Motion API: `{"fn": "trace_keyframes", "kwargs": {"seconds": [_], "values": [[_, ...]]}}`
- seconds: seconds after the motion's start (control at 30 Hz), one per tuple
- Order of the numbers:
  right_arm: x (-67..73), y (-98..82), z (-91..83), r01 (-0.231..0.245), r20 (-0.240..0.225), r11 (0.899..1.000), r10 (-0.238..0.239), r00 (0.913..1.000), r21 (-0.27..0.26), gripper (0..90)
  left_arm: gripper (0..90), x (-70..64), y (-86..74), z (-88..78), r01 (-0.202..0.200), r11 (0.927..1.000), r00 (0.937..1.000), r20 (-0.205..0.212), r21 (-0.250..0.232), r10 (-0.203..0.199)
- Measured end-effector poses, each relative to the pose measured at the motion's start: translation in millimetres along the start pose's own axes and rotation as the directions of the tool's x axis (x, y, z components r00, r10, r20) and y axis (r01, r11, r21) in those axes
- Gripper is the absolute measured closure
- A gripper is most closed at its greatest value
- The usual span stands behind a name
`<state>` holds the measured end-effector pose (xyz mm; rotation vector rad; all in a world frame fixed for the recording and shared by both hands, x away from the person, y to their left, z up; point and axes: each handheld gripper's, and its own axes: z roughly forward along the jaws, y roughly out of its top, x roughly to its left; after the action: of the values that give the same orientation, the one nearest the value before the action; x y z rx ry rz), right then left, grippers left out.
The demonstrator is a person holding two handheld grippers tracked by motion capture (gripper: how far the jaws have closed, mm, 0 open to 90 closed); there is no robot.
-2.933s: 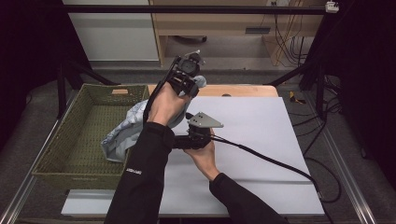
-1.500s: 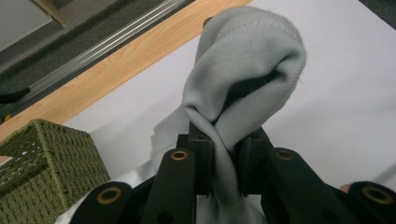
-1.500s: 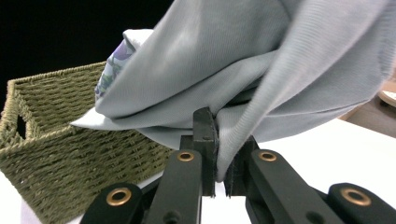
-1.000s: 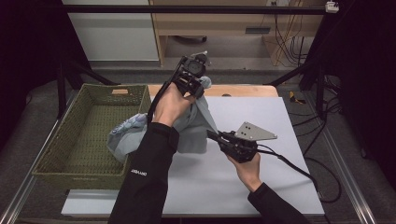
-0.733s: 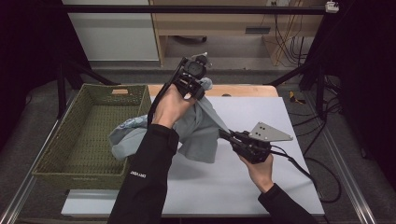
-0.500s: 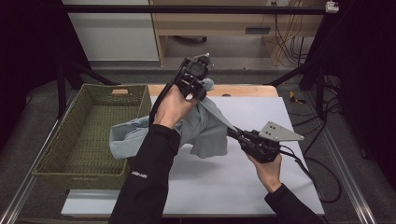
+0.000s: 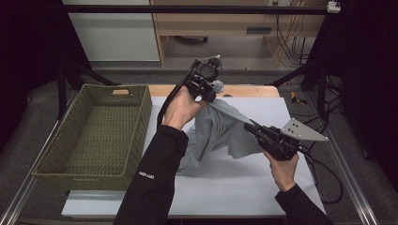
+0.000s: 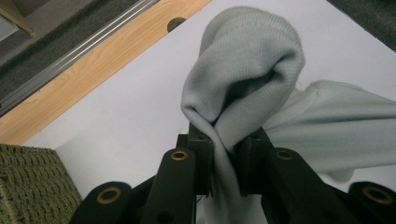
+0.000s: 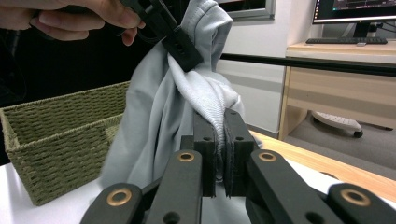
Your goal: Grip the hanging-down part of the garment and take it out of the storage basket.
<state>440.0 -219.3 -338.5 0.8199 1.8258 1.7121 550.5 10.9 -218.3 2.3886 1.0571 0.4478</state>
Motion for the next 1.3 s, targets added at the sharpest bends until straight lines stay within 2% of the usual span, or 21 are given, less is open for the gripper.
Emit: {"fn": "trace_keyframes", "kwargs": {"seconds": [0.03, 0.1, 0.17, 0.23, 0.27, 0.3, 0.37, 0.4, 0.43, 0.47, 0.5, 0.57, 0.6, 0.67, 0.73, 0.8, 1.0, 1.03, 1.13, 1.2, 1.3], "values": [[0.4, -2.6, 1.0, 0.012, 0.003, 1.000, -0.012, 0.9999, 0.006, 85.3, 77.7, 0.3, 0.1, -0.4, -0.008, 0.9999, 1.0000, 0.002, 0.007, 0.008], [0.2, -5.0, 2.4, 0.009, -0.007, 1.000, -0.008, 0.9999, 0.013, 84.1, 77.7, 0.0, 0.0, 0.3, 0.005, 1.0000, 1.0000, 0.004, -0.003, -0.005], [-0.1, -9.4, 4.5, 0.003, -0.027, 1.000, -0.003, 0.9996, 0.022, 77.7, 77.7, 0.1, -0.1, 0.5, -0.008, 0.9999, 0.9999, -0.014, 0.013, 0.009], [0.3, -14.6, 7.3, -0.010, -0.035, 0.999, 0.011, 0.9993, 0.036, 65.7, 77.7, 1.0, -1.0, 1.9, -0.008, 0.9998, 0.9998, -0.017, 0.017, 0.008], [0.9, -17.7, 8.1, -0.015, -0.035, 0.999, 0.017, 0.9993, 0.044, 53.6, 77.7, 1.7, -1.6, 2.6, -0.009, 0.9997, 0.9998, -0.016, 0.021, 0.010], [0.9, -17.7, 8.1, -0.015, -0.035, 0.999, 0.017, 0.9993, 0.044, 53.6, 77.7, 2.0, -2.3, 4.1, -0.006, 0.9998, 0.9999, -0.015, 0.019, 0.006], [0.5, -22.0, 9.0, 0.001, -0.026, 0.999, 0.000, 0.9997, 0.052, 35.0, 77.6, 2.8, -3.3, 5.7, -0.012, 0.9996, 0.9998, -0.014, 0.024, 0.012], [0.5, -22.0, 9.0, 0.001, -0.026, 0.999, 0.000, 0.9997, 0.052, 35.0, 77.6, 2.5, -3.8, 6.9, -0.004, 0.9999, 0.9999, -0.015, 0.017, 0.004], [1.2, -22.5, 8.4, -0.006, -0.018, 0.998, 0.007, 0.9998, 0.060, 29.2, 77.7, 2.8, -4.3, 7.4, -0.005, 0.9998, 0.9999, -0.016, 0.018, 0.005], [-0.2, -24.6, 8.0, 0.009, -0.006, 0.998, -0.009, 0.9999, 0.062, 19.6, 77.7, 3.8, -5.4, 7.3, -0.012, 0.9997, 0.9998, -0.017, 0.023, 0.013], [-0.5, -25.9, 6.8, 0.005, 0.001, 0.998, -0.005, 1.0000, 0.068, 16.2, 77.7, 3.8, -5.4, 7.3, -0.012, 0.9997, 0.9998, -0.017, 0.023, 0.013], [-1.3, -27.0, 6.2, 0.011, 0.008, 0.998, -0.012, 0.9999, 0.064, 12.9, 77.7, 4.1, -6.7, 7.6, -0.003, 1.0000, 0.9998, -0.018, 0.009, 0.003], [-1.2, -28.3, 4.4, -0.005, 0.019, 0.998, 0.004, 0.9998, 0.062, 10.0, 77.7, 4.5, -7.4, 7.4, -0.009, 0.9998, 0.9998, -0.018, 0.017, 0.010], [-3.2, -30.7, 2.1, 0.001, 0.042, 0.998, -0.003, 0.9991, 0.057, 5.8, 77.6, 3.8, -9.1, 8.0, -0.005, 1.0000, 0.9998, -0.017, 0.003, 0.005], [-5.5, -33.9, -2.2, -0.004, 0.061, 0.998, 0.000, 0.9981, 0.056, 3.7, 77.6, 4.1, -10.3, 8.0, -0.016, 0.9998, 0.9998, -0.012, 0.010, 0.016], [-8.2, -39.1, -7.1, -0.027, 0.093, 0.998, 0.022, 0.9955, 0.051, 1.5, 77.6, 2.6, -11.8, 9.4, -0.005, 1.0000, 0.9999, -0.016, -0.009, 0.005], [-14.2, -47.1, -17.7, -0.046, 0.117, 0.998, 0.039, 0.9923, 0.053, 0.5, 77.5, 0.1, -12.3, 11.7, -0.018, 0.9996, 0.9998, 0.000, -0.023, 0.018], [-15.5, -48.7, -19.7, -0.045, 0.121, 0.998, 0.038, 0.9919, 0.051, 0.6, 77.5, 0.4, -12.6, 11.8, -0.031, 0.9994, 0.9995, 0.000, -0.014, 0.031], [-17.8, -53.2, -24.6, -0.072, 0.127, 0.996, 0.065, 0.9897, 0.050, 0.6, 77.5, -2.4, -14.7, 15.9, -0.024, 0.9993, 0.9997, 0.003, -0.029, 0.024], [-20.4, -56.9, -26.1, -0.056, 0.137, 0.997, 0.049, 0.9893, 0.050, 0.5, 77.5, -3.4, -16.2, 18.1, -0.030, 0.9991, 0.9995, 0.005, -0.031, 0.031], [-21.0, -59.5, -28.1, -0.064, 0.142, 0.997, 0.057, 0.9883, 0.050, 0.5, 77.5, -5.7, -19.7, 22.1, -0.028, 0.9986, 0.9995, 0.012, -0.046, 0.028]]}}
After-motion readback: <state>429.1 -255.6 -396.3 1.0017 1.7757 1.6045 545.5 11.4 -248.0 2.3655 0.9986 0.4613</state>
